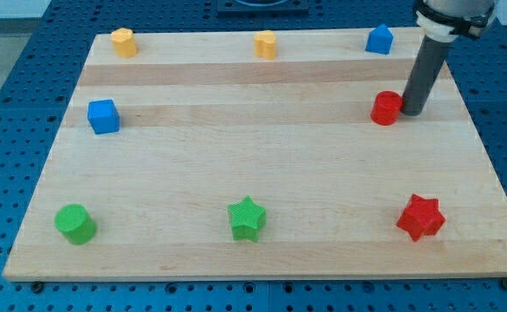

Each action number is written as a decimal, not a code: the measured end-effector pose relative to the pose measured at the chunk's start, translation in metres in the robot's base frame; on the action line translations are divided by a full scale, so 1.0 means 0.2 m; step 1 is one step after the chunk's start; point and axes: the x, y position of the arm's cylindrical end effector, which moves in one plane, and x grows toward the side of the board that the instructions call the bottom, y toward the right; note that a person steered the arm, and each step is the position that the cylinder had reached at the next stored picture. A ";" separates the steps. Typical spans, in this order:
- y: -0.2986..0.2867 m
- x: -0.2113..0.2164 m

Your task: Move the red circle to the center of the board

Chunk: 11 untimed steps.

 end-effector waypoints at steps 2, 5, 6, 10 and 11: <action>-0.19 0.00; -0.65 0.00; -0.72 0.00; -0.71 0.16; -0.81 0.16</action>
